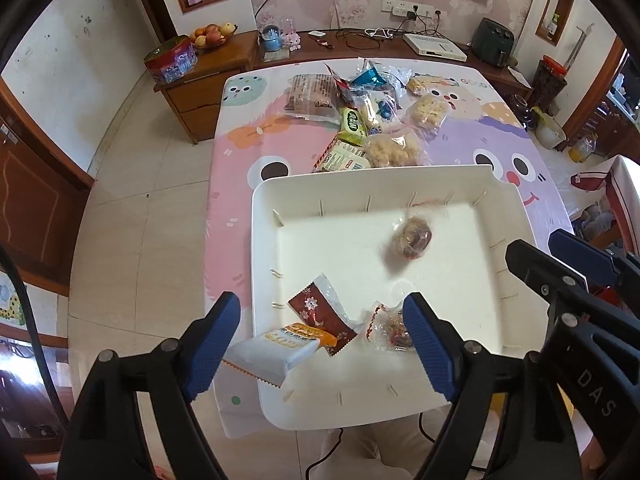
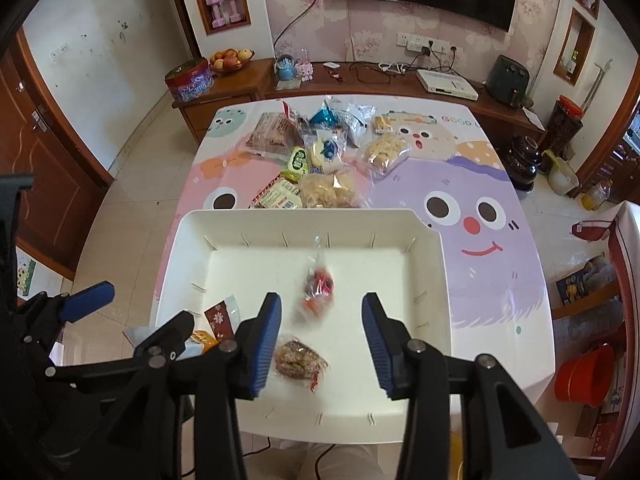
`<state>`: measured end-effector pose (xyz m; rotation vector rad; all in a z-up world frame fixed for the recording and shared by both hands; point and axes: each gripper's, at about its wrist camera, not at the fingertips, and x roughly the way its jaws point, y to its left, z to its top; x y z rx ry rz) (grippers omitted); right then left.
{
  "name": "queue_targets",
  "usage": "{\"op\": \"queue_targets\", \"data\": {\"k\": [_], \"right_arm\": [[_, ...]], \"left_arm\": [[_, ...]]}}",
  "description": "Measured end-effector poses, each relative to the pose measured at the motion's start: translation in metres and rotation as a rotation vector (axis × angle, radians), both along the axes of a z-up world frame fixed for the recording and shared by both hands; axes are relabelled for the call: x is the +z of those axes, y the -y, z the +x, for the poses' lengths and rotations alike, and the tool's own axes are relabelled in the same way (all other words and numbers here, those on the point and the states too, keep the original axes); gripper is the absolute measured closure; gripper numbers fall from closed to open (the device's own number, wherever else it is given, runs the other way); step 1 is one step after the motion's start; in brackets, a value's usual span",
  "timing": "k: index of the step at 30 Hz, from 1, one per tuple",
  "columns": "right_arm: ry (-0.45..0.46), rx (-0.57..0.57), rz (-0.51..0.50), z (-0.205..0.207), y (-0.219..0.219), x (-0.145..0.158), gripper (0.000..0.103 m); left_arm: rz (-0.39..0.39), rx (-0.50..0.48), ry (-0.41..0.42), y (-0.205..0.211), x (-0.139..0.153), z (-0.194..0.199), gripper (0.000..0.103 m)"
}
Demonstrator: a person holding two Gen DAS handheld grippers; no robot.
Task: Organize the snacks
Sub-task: 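Release the OATS bar and the clear bag into the tray with both tools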
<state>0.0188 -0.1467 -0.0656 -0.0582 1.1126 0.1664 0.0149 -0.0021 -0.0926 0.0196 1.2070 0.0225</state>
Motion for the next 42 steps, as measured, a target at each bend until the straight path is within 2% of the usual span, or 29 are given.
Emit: {"op": "queue_targets", "data": {"k": [30,42], "right_arm": [[0.034,0.001,-0.041,0.006,0.007,0.011,0.059],[0.059,-0.057,-0.003,0.051,0.036,0.023,0.056]], "left_arm": [[-0.030,0.049,-0.004,-0.002,0.002,0.015,0.020],[0.001,0.050,0.064,-0.006,0.018,0.052,0.020]]}}
